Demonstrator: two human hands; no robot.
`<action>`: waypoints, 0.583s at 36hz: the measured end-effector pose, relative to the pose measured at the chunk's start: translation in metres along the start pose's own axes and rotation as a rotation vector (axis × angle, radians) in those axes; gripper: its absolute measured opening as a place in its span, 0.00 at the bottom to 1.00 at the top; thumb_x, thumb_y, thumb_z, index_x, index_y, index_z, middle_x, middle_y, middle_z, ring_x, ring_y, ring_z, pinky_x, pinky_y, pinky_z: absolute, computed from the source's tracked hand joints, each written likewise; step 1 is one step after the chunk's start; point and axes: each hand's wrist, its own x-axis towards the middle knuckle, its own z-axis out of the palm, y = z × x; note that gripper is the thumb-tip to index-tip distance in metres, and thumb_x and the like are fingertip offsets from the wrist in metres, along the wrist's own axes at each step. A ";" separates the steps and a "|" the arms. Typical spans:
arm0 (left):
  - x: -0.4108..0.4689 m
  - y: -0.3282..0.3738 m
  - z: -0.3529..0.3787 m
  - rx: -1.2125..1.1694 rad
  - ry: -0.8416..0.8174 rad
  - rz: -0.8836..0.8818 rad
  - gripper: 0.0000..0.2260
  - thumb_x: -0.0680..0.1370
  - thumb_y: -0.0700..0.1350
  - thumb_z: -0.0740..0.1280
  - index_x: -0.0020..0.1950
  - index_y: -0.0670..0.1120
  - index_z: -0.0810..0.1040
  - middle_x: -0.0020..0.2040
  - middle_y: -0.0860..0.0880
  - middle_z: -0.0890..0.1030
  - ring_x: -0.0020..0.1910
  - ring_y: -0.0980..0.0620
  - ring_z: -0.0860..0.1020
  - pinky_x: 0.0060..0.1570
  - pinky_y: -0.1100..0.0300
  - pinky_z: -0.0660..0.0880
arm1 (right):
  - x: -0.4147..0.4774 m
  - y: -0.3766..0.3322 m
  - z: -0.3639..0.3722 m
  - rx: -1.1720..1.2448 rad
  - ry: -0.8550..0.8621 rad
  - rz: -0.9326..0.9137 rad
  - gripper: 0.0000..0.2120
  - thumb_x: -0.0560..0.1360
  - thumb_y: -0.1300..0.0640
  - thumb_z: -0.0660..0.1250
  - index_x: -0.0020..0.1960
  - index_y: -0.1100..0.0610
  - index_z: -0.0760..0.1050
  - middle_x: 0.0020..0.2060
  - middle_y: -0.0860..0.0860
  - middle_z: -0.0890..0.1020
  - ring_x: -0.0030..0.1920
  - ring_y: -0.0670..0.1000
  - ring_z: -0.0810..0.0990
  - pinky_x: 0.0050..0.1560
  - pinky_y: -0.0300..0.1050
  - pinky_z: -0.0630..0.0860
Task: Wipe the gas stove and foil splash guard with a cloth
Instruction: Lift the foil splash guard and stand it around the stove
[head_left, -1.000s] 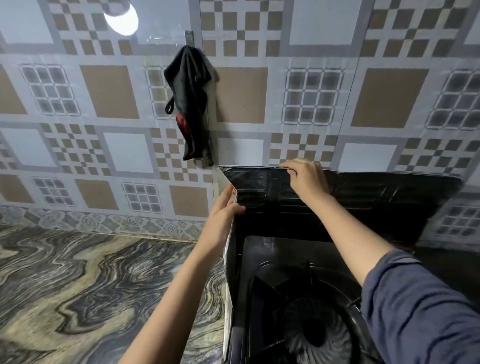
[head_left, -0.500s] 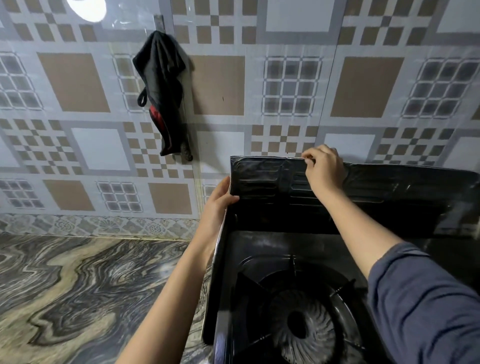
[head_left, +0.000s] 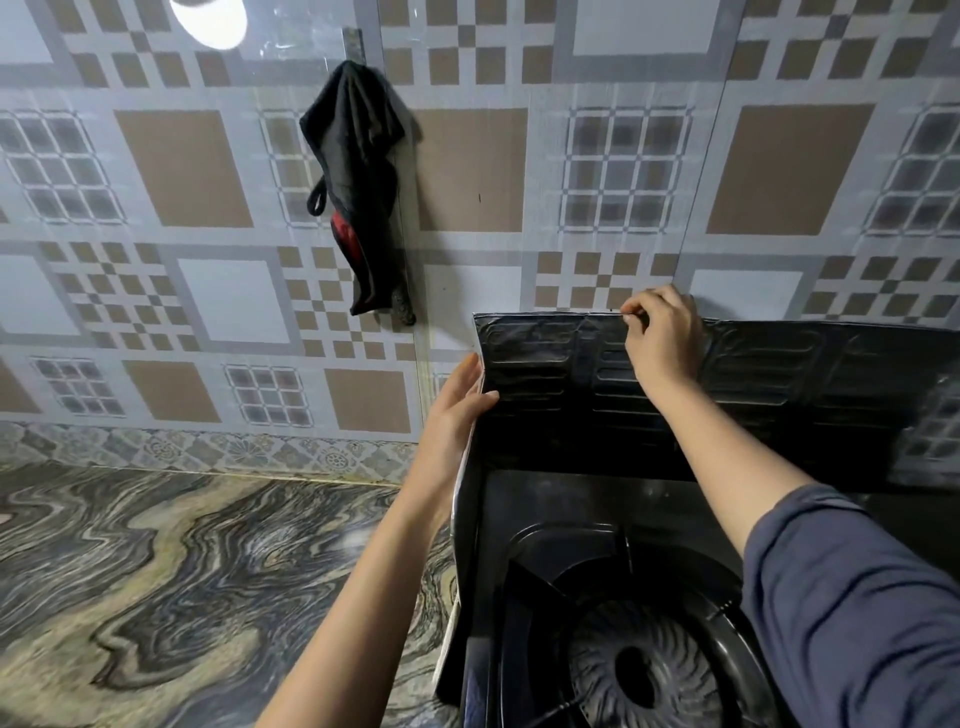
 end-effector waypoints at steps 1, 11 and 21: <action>0.000 0.000 0.000 0.000 -0.001 0.003 0.25 0.78 0.35 0.58 0.74 0.46 0.60 0.75 0.50 0.63 0.74 0.54 0.61 0.71 0.59 0.58 | 0.000 0.000 -0.001 0.002 -0.003 -0.004 0.05 0.72 0.66 0.67 0.44 0.60 0.80 0.48 0.55 0.80 0.53 0.59 0.73 0.45 0.44 0.66; -0.010 0.005 0.008 0.024 0.012 0.014 0.23 0.79 0.39 0.60 0.74 0.44 0.63 0.73 0.49 0.66 0.73 0.53 0.64 0.68 0.63 0.61 | -0.006 -0.004 -0.022 0.022 -0.101 0.031 0.09 0.74 0.66 0.65 0.53 0.62 0.79 0.53 0.57 0.78 0.56 0.59 0.72 0.50 0.46 0.69; -0.027 0.023 0.007 0.227 0.053 0.025 0.23 0.80 0.44 0.59 0.74 0.43 0.59 0.74 0.47 0.63 0.73 0.50 0.63 0.67 0.62 0.60 | -0.037 -0.030 -0.076 0.001 -0.301 0.127 0.20 0.77 0.56 0.62 0.69 0.56 0.68 0.66 0.56 0.73 0.68 0.58 0.66 0.66 0.55 0.65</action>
